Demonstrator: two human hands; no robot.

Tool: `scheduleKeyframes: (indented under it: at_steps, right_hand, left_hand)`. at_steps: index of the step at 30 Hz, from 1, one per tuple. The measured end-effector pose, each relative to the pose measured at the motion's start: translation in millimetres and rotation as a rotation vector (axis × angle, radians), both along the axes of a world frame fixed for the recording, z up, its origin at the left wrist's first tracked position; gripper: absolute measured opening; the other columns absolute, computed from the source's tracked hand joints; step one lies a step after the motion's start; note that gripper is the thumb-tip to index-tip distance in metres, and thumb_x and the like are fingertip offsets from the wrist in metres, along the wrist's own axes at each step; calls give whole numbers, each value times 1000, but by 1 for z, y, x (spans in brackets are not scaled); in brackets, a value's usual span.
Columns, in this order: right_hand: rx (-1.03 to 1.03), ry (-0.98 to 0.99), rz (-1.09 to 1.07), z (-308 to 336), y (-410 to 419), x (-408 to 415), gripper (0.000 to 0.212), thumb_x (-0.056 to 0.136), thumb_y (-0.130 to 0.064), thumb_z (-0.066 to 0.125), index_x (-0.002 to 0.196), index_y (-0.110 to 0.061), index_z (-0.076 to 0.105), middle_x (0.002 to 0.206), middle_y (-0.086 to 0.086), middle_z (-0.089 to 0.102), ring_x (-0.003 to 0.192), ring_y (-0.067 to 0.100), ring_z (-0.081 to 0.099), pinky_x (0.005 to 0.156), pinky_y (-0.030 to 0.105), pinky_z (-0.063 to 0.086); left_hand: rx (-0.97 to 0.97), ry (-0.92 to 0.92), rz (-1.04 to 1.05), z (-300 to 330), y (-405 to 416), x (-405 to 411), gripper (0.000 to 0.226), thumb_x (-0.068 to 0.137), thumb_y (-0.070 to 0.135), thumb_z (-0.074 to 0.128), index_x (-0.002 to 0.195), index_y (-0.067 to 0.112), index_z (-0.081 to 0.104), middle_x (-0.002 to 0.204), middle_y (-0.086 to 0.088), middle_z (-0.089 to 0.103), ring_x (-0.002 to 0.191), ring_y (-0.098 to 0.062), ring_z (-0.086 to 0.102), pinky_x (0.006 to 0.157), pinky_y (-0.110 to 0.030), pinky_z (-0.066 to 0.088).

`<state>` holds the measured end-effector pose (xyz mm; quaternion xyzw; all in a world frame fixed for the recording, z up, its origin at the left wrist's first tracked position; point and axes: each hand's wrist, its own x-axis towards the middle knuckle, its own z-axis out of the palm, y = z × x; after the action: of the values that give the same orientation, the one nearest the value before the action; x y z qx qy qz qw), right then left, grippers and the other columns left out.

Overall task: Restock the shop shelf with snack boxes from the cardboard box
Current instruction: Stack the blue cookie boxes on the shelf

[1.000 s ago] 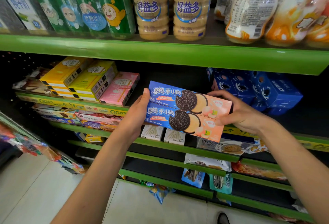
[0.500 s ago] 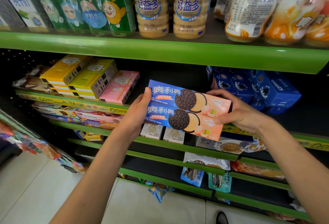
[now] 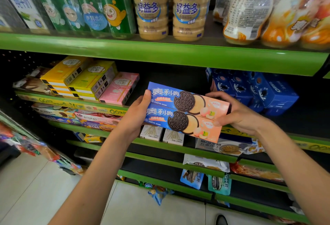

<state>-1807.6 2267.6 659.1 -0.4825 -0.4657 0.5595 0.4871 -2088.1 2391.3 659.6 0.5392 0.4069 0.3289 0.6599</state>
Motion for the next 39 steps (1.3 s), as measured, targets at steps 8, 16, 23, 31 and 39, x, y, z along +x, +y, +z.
scheduleKeyframes:
  at_steps: [8, 16, 23, 31, 39]
  right_hand:
    - [-16, -9, 0, 1, -1, -1, 76, 54, 13, 76, 114, -34, 66, 112, 11, 71, 103, 31, 69, 79, 46, 59]
    - [-11, 50, -45, 2, -2, -1, 55, 67, 1, 75, 112, -29, 69, 107, 6, 70, 96, 20, 69, 77, 31, 58]
    - [-4, 51, -65, 0, -2, -1, 65, 68, 2, 73, 122, -34, 66, 121, 9, 65, 104, 26, 68, 85, 36, 58]
    - [157, 46, -174, -10, -14, -5, 78, 57, 8, 78, 120, -37, 68, 114, 8, 72, 99, 19, 69, 72, 32, 58]
    - [195, -38, -230, -16, -16, -8, 82, 65, 24, 72, 116, -41, 67, 113, 2, 72, 99, 17, 69, 71, 33, 59]
  left_hand:
    - [16, 13, -30, -3, 1, -3, 73, 75, 73, 52, 124, 19, 56, 106, -1, 76, 96, -18, 73, 67, -27, 59]
    - [49, 25, -44, -4, 1, -3, 69, 76, 70, 53, 119, 15, 57, 102, -3, 76, 93, -18, 74, 68, -24, 58]
    - [54, 18, -68, -10, 4, -6, 68, 79, 68, 56, 120, 14, 56, 106, -6, 75, 98, -21, 73, 75, -30, 58]
    - [1, -181, -113, -31, 16, -28, 87, 62, 35, 92, 137, 17, 51, 126, -11, 67, 110, -30, 67, 81, -35, 57]
    - [4, -211, -183, -38, 18, -31, 95, 61, 27, 94, 142, 16, 46, 130, -14, 62, 115, -35, 63, 86, -40, 57]
